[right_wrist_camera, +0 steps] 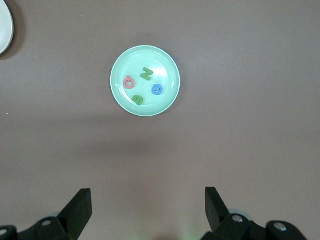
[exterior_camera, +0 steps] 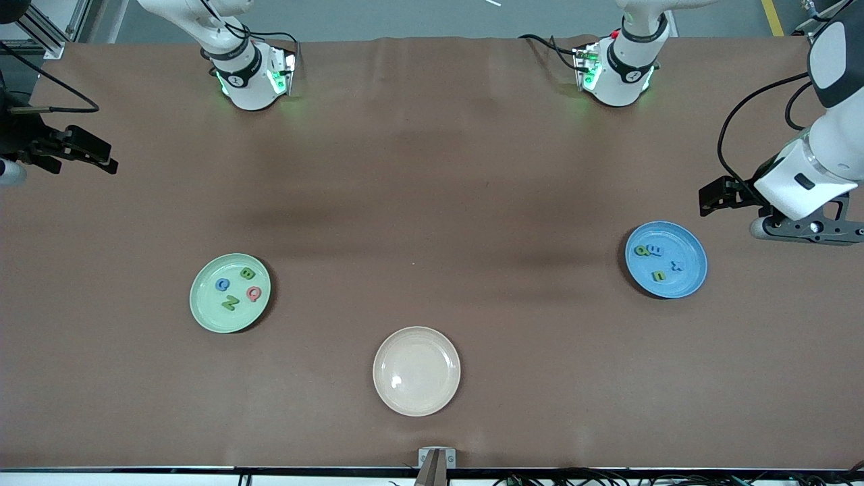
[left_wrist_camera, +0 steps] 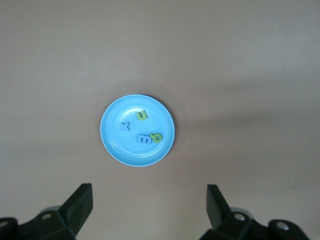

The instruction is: Sort upper and lower case letters into plates

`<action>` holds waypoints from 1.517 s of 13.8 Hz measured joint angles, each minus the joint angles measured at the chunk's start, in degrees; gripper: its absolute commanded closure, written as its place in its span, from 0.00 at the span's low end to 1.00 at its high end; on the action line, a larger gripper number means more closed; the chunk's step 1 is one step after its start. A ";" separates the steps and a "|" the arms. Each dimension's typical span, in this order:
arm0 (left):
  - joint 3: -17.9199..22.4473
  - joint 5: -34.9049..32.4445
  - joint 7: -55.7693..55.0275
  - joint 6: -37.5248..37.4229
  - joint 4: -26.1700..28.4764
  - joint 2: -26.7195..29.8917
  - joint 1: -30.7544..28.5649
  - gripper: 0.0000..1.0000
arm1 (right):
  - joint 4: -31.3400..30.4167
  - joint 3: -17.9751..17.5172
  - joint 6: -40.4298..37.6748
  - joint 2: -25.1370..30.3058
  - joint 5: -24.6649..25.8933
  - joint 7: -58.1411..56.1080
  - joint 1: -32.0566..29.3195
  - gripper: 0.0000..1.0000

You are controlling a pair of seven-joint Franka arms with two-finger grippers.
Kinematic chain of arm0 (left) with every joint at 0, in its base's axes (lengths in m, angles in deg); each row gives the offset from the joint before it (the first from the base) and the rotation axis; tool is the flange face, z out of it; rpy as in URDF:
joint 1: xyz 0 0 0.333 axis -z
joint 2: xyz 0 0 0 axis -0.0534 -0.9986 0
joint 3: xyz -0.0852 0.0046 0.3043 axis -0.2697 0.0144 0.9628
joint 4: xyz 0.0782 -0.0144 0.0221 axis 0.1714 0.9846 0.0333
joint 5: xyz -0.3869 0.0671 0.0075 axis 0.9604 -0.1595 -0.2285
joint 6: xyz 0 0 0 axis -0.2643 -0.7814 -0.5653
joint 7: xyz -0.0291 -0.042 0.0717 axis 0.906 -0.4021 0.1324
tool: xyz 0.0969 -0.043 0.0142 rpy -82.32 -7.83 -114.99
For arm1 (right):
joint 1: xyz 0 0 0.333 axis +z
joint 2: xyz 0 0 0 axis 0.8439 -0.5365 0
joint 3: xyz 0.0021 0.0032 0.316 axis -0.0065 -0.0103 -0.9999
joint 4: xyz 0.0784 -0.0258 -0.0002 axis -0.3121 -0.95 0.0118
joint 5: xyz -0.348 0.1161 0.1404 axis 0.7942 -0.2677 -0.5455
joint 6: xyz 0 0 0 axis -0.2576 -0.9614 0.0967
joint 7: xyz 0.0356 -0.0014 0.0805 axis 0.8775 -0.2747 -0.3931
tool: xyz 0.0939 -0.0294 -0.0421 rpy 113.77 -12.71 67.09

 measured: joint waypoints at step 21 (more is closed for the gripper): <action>0.28 0.62 -14.67 2.26 0.00 2.24 0.36 0.00 | 0.00 0.00 -0.05 0.00 0.00 0.02 0.00 0.00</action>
